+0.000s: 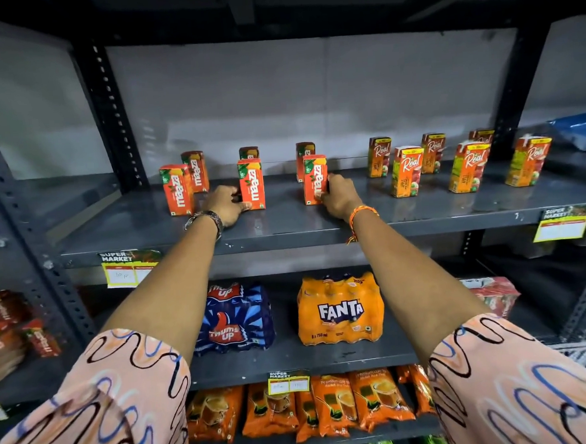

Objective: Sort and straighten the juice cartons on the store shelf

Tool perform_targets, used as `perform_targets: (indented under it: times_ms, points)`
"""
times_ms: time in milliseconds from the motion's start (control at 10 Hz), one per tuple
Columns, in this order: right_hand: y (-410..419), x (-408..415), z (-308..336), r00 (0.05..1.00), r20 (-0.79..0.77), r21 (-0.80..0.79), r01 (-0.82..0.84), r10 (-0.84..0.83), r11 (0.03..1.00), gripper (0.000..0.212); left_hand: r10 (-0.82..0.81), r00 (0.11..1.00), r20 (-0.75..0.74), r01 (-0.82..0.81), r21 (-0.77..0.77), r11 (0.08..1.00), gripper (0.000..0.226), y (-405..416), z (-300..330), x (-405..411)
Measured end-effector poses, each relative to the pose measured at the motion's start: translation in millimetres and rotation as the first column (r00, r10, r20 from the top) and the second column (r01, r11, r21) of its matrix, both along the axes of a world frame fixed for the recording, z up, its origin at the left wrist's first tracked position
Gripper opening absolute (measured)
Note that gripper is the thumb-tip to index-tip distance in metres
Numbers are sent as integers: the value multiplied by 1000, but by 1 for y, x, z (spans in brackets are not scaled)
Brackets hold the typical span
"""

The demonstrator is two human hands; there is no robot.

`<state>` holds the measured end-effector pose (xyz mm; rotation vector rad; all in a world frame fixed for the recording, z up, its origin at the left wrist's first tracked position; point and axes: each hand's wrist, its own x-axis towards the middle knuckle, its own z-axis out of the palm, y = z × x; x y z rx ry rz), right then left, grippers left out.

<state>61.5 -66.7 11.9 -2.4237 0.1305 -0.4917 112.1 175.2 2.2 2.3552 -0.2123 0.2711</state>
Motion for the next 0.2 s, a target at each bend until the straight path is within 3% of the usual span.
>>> perform_targets:
  times_ms: [100, 200]
  points:
    - [-1, 3, -1, 1000, -10, 23, -10, 10, 1000, 38, 4, 1000, -16, -4, -15, 1000, 47, -2, 1, -1]
    - [-11, 14, -5, 1000, 9, 133, -17, 16, 991, 45, 19, 997, -80, -23, -49, 999, 73, 3, 1, 0]
